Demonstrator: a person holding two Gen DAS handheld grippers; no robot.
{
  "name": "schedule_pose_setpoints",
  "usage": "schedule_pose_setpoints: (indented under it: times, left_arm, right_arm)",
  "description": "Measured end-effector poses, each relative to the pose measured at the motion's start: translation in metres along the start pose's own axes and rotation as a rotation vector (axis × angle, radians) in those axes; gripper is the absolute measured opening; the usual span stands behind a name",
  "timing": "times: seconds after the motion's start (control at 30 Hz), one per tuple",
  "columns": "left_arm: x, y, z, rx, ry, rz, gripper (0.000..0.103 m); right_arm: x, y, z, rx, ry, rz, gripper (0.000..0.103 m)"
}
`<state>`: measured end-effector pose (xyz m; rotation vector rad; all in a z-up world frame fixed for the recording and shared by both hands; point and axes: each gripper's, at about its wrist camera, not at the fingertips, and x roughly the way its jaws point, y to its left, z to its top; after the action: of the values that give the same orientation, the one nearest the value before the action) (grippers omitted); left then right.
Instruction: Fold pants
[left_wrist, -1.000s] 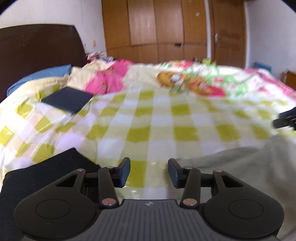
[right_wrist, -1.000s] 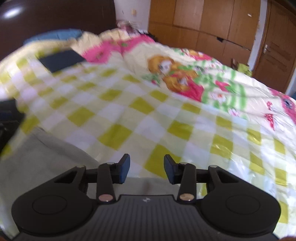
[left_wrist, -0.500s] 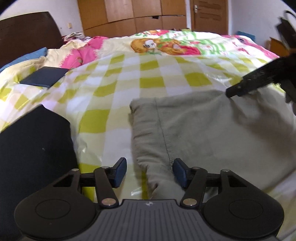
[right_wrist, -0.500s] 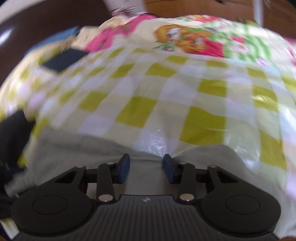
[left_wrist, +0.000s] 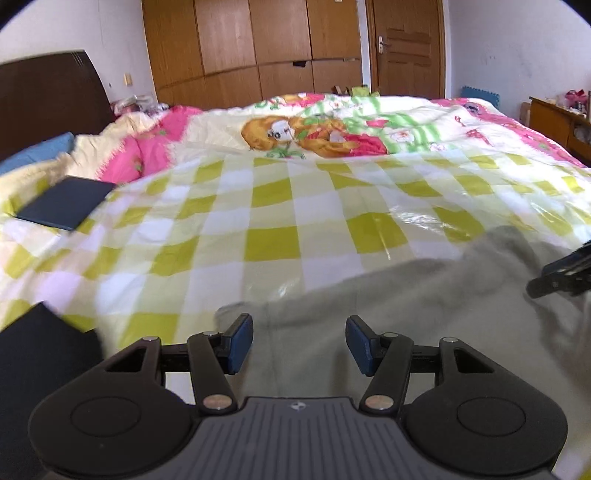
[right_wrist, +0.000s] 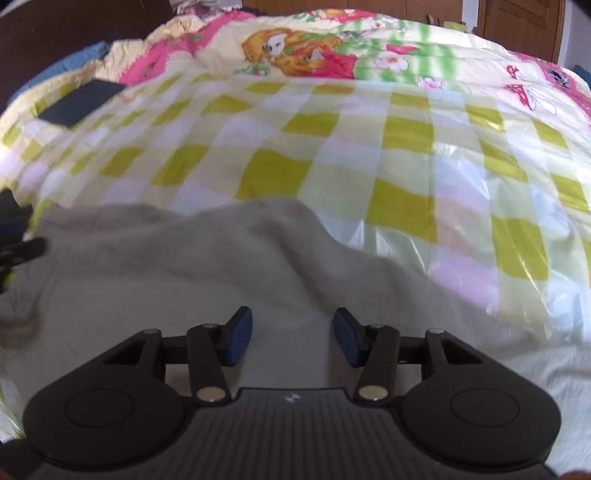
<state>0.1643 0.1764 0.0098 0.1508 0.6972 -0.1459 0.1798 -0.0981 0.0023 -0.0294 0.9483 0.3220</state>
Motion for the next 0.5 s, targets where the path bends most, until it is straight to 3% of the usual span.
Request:
schedule_pose_setpoints:
  times: [0.1,0.23,0.4,0.5]
  left_arm:
    - [0.034,0.004,0.002,0.015,0.066,0.033,0.070]
    - [0.041,0.010,0.004,0.029,0.075,0.088,0.072]
    - [0.017,0.000,-0.003,0.052,0.066,0.210,0.071]
    - [-0.009,-0.023,-0.007,0.067,0.020,0.197,0.071]
  right_arm:
    - [0.013,0.003,0.012,-0.007,-0.024,0.045,0.053]
    - [0.038,-0.031,0.022,0.144,-0.027,0.044,0.044]
    - [-0.015,-0.044,-0.002,0.169,-0.102,0.022,0.050]
    - [-0.060,-0.077,-0.037,0.283,-0.158,0.007,0.053]
